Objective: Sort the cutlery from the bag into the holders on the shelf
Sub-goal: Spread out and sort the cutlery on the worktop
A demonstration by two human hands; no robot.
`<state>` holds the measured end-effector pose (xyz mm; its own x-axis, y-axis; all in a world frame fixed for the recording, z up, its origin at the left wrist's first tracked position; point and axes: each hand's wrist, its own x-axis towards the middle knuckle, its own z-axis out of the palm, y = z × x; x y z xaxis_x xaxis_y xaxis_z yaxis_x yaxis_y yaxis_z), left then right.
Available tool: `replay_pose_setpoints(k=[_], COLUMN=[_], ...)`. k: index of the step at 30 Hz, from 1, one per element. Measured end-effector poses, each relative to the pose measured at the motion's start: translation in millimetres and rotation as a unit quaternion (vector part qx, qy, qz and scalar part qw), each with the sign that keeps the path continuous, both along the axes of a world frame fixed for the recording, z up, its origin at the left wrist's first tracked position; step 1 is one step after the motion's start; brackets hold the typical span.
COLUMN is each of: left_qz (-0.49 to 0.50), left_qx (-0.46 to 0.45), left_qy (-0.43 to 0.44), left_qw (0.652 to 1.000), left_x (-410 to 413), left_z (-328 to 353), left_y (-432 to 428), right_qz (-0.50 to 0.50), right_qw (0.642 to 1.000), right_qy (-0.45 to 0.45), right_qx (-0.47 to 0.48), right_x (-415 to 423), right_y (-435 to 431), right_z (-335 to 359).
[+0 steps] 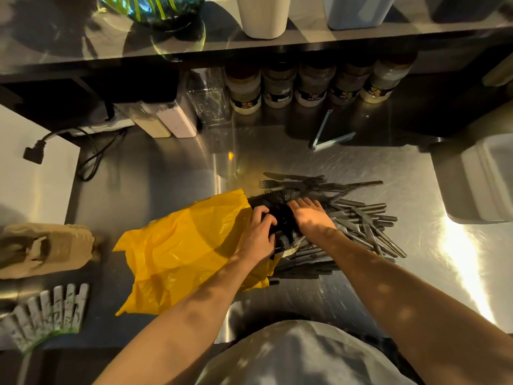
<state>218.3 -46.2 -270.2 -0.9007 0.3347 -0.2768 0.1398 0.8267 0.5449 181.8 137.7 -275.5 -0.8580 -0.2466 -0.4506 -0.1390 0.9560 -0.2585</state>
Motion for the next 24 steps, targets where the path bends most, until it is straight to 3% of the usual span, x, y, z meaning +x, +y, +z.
replay_pose_setpoints(k=[8,16,21,24], left_qz=[0.143,0.313,0.310,0.284], left_qx=[0.070,0.244,0.259,0.256], left_qy=[0.046,-0.129,-0.200,-0.236], left_qw=[0.986,0.909,0.893,0.893], left_x=[3,-4,-8,-5], left_z=[15,50,70,77], left_y=[5,43,61,70], right_qz=[-0.102,-0.160,-0.191,-0.242], right_qw=[0.992,0.964,0.930,0.888], right_qy=[0.031,0.121,0.166,0.158], right_qx=[-0.067,-0.175,-0.267,-0.356], right_x=[3,10,11,14], right_y=[12,9,7,7], right_z=[12,33,53,70])
